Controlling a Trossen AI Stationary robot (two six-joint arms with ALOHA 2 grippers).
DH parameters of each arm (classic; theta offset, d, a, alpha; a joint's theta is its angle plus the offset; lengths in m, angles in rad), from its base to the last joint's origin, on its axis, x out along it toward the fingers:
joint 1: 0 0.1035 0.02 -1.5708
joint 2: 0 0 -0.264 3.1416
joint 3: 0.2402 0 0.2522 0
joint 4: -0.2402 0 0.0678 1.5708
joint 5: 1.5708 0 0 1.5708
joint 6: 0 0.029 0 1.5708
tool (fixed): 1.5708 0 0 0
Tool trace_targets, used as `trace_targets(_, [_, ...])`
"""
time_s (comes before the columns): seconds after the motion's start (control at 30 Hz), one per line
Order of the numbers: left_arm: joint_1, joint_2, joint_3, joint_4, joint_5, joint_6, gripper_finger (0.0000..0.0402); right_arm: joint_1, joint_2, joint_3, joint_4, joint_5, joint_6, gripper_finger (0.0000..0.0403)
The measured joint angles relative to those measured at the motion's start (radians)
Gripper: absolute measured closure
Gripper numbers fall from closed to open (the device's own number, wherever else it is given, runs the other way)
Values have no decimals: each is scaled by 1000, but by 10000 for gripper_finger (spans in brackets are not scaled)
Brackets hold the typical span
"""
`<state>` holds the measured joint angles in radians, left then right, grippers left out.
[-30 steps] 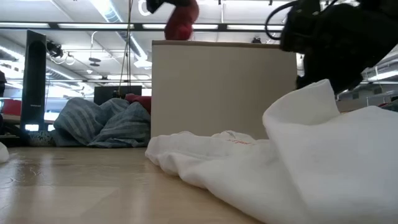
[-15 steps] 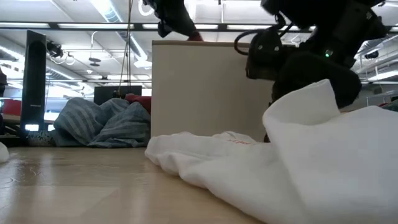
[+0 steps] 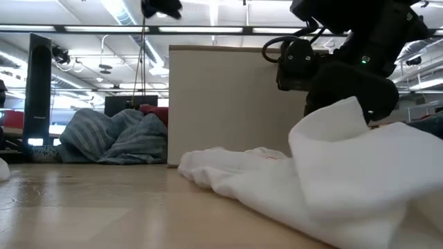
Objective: Sort clothes
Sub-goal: Put the white shorts into the bin
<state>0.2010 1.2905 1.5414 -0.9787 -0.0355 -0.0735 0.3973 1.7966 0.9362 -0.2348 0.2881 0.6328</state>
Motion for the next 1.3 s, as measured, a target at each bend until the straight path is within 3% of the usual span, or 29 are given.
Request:
trace_targets(0.13, [-106,-61,-8,-92,-62,-72,251,3,-30,-4,-39,-9,0,396])
trace_targets(0.37, [-396,-105,-10,-270,-228,-311,266,21,-82,-4,-122,28,29,398])
trace_targets(0.53, [-555,-105,-10,-286,-311,-439,270,32,-108,-4,-131,51,47,399])
trace_targets(0.7, [-636,-106,-71,-289,-428,-502,271,41,-156,-4,-138,60,56,400])
trace_targets(0.97, [-655,-131,-302,-119,-371,-537,271,97,-296,-3,-145,172,73,401])
trace_targets(1.3, [-644,-271,-601,122,-259,-604,271,113,-450,62,-218,262,23,402])
